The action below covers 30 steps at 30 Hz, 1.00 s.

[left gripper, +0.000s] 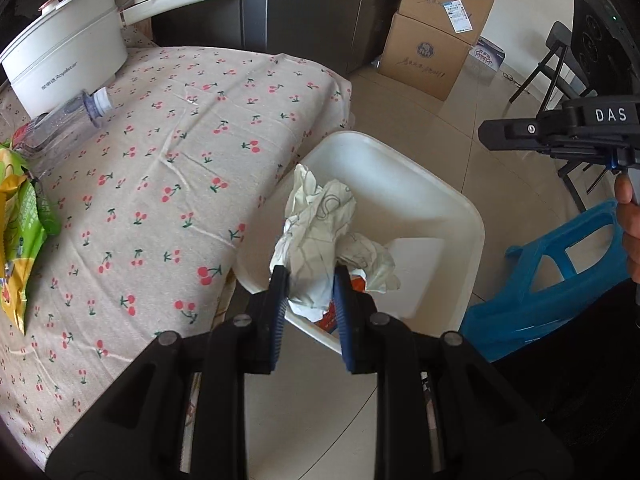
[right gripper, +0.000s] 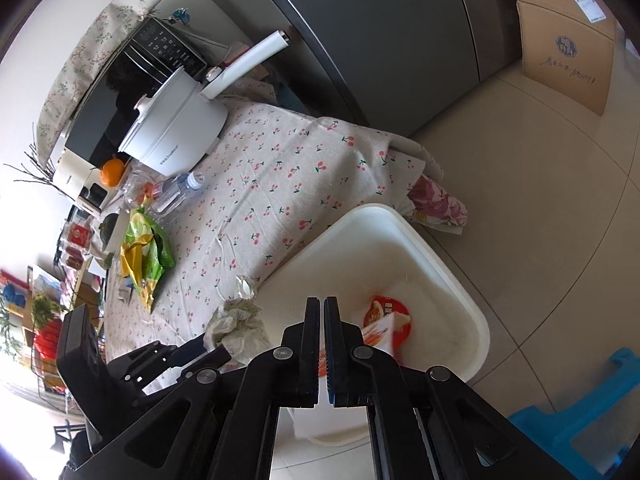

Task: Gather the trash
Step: 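Carry the tissue and snack box over the bin and release both, then move both grippers back over the table toward the snack bags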

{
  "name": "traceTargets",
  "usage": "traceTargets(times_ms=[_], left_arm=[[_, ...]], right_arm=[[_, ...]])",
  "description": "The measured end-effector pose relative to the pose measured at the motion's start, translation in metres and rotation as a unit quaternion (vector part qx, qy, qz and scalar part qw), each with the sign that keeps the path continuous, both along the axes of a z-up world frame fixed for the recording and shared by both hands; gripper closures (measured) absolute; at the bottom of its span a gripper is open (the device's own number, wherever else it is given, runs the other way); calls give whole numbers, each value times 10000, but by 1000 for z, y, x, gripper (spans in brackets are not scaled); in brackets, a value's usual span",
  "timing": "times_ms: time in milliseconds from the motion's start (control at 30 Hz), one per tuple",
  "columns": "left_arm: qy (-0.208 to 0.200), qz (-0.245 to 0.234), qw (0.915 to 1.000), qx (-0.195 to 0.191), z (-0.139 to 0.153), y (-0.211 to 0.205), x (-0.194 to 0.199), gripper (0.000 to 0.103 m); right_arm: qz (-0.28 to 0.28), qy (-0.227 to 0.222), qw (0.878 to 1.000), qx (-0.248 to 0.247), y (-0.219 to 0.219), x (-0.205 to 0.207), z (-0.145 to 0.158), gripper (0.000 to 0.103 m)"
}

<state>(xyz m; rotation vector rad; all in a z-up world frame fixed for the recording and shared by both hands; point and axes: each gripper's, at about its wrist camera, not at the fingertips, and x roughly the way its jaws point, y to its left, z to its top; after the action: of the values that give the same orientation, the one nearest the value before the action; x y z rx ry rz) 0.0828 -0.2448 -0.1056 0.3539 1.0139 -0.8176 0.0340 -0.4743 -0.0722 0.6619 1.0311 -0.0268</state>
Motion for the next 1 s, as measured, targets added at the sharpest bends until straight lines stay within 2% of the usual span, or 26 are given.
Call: traceTargets(times_ms=[100, 167, 233, 333, 600, 733, 800, 867, 1000], left_arm=[[-5, -76, 10000, 43, -7, -7, 1, 76], [-65, -63, 9999, 74, -9, -8, 1, 70], [-52, -34, 10000, 50, -9, -8, 2, 56], [-65, 42, 10000, 32, -8, -5, 5, 45], [-140, 349, 9993, -69, 6, 14, 16, 23], [-199, 518, 9984, -51, 14, 27, 21, 20], [-237, 616, 9978, -1, 16, 34, 25, 19], [-288, 742, 9968, 44, 19, 41, 28, 18], [-356, 1024, 9941, 56, 26, 60, 35, 14]], right_arm=[[-13, 37, 10000, -5, -2, 1, -2, 100], [-17, 47, 10000, -18, -3, 2, -2, 100], [-23, 68, 10000, -11, -4, 3, -3, 100], [-50, 115, 9999, 6, -6, 4, -4, 99], [-116, 207, 9997, 17, -5, 5, -5, 94], [-121, 245, 9996, -49, -1, 8, -3, 80], [-95, 218, 9997, -94, 2, 9, 0, 69], [-81, 182, 9997, -133, 6, 10, 3, 53], [-44, 137, 9995, -273, 16, 17, 11, 41]])
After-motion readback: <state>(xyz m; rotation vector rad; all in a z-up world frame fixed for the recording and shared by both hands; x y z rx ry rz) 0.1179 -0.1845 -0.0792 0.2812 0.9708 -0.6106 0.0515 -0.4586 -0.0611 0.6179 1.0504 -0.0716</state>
